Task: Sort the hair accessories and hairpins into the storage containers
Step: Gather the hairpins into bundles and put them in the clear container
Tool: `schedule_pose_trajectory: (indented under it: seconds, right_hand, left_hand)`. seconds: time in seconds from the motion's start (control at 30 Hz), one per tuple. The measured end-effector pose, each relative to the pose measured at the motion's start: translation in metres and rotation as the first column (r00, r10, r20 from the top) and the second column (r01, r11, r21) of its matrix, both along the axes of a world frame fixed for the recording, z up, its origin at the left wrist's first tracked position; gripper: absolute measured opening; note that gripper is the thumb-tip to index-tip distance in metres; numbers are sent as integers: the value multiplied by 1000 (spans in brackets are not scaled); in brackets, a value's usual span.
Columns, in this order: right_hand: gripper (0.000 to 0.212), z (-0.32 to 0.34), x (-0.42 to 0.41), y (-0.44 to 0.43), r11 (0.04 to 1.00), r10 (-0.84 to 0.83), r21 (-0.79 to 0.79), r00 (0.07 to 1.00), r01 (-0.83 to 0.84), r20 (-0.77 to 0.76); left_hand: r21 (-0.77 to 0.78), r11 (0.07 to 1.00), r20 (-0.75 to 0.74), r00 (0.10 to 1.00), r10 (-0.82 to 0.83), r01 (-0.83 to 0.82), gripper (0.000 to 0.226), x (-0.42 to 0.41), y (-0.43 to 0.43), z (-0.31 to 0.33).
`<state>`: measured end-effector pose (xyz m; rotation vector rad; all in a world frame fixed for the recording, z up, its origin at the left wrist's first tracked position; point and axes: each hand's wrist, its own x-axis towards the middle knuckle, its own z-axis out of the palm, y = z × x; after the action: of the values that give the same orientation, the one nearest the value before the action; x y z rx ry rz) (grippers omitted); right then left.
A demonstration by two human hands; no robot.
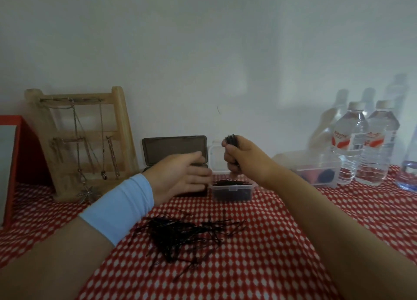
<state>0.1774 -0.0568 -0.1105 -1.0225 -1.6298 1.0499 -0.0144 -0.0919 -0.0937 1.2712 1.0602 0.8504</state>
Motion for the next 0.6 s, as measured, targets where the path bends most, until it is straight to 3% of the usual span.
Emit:
schedule_pose_trajectory:
  seconds: [0.03, 0.1, 0.17, 0.27, 0.37, 0.6]
  right_hand:
    - [13, -2, 8, 4, 996, -89, 36, 979, 83, 183]
    - [20, -9, 23, 15, 967, -251, 172, 805, 186, 537]
    - [20, -22, 29, 22, 950, -309, 263, 623, 167, 718]
    - [18, -36, 27, 31, 948, -315, 287, 535, 137, 784]
    - [22, -39, 22, 35, 946, -309, 314, 506, 77, 805]
    - [48, -29, 26, 33, 962, -217, 274, 625, 5, 750]
  left_hand:
    - [132, 990, -123, 990, 64, -47, 38, 1, 5, 3]
    - [400, 915, -319, 929, 190, -50, 33, 3, 16, 6]
    - [555, 829, -471, 848, 243, 71, 32, 5, 27, 4]
    - [598, 762, -650, 706, 281, 247, 36, 11, 42, -7]
    - [604, 745, -679, 672, 296, 282, 39, 20, 50, -19]
    - [548, 748, -771, 573, 278, 374, 47, 22, 56, -50]
